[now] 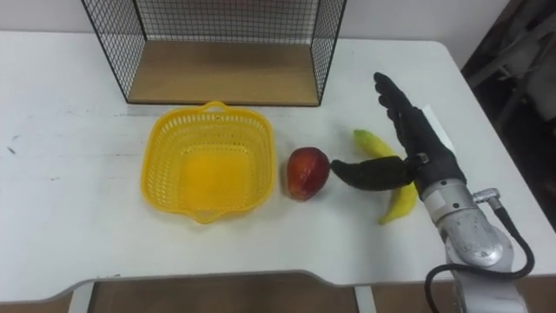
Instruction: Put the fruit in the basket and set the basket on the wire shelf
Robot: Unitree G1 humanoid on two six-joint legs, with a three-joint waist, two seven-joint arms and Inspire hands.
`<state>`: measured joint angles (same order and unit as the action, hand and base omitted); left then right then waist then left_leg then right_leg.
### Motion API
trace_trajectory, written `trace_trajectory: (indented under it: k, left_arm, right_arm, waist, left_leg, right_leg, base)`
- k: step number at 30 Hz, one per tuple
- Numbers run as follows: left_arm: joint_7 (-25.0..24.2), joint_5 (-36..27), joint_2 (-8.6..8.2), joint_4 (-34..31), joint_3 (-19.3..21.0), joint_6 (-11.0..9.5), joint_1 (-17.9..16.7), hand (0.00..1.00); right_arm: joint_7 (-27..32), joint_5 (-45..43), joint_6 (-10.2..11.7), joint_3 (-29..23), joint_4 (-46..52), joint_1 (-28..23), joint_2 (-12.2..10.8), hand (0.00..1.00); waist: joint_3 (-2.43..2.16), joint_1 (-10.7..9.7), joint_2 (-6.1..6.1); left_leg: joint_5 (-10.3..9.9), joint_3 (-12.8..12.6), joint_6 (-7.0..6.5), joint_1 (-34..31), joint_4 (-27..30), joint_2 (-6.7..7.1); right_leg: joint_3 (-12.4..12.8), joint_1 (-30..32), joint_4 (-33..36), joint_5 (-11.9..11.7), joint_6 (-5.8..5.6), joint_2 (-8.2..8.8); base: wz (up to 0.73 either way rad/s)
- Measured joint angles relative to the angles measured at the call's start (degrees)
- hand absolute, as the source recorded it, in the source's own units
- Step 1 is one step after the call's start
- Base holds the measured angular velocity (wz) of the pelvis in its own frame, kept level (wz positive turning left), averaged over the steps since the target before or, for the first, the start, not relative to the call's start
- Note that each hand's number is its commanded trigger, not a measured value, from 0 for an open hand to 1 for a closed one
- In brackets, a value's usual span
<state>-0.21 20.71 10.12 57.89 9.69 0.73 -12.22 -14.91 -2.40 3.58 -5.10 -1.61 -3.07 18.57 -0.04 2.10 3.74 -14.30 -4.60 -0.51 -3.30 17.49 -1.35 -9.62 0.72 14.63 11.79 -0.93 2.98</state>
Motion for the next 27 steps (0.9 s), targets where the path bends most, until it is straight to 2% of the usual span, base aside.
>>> trace_trajectory:
  k: [5,11,19,23,27]
  left_arm:
    - [-0.18,-0.33,0.00,0.00,-0.48,-0.87,0.47,0.00]
    - [-0.52,-0.34,-0.02,-0.02,-1.00,-1.01,1.00,0.00]
    - [-0.57,-0.34,-0.01,-0.52,-1.72,-1.11,1.93,0.00]
    - [-0.72,-0.49,0.11,-0.51,-2.25,-1.10,1.80,0.00]
    - [-1.50,-1.01,0.20,-0.51,-3.24,-1.09,1.87,0.00]
  right_arm:
    - [-2.87,-0.76,-0.10,1.57,-0.05,-0.30,0.00,0.00]
    - [-4.61,-2.77,-0.66,1.60,-0.05,-0.30,-0.06,0.00]
    - [-6.57,-4.67,-1.31,1.89,-0.05,-0.34,-0.34,0.00]
    - [-6.97,-6.30,-1.41,3.64,-0.05,-0.34,-0.36,0.00]
    - [-7.19,-6.66,-2.47,5.66,-0.12,-0.34,-0.46,0.00]
  waist:
    - [0.05,0.10,0.06]
    - [0.18,0.23,0.21]
    - [0.21,1.69,0.17]
    - [0.23,1.89,0.15]
    - [0.26,1.68,0.20]
  left_leg:
    - [0.02,-0.03,-0.03,-0.01,0.05,0.01]
    - [0.02,-0.01,-0.03,-0.12,0.07,-0.01]
    - [0.01,0.12,-0.03,-0.10,0.15,-0.01]
    - [0.02,0.17,-0.04,-0.07,0.41,-0.01]
    - [0.02,0.23,-0.04,-0.09,0.51,0.02]
  right_leg:
    - [0.01,-0.03,0.02,-0.01,-0.01,0.01]
    - [0.00,-0.08,0.07,-0.02,-0.01,-0.01]
    - [-0.01,-0.10,0.09,-0.13,-0.02,-0.05]
    - [0.00,-0.11,0.13,-0.13,-0.02,-0.05]
    - [-0.02,-0.20,0.13,-0.13,-0.02,-0.03]
  base:
    - [0.00]
    - [0.00]
    - [0.00]
    - [0.00]
    - [0.00]
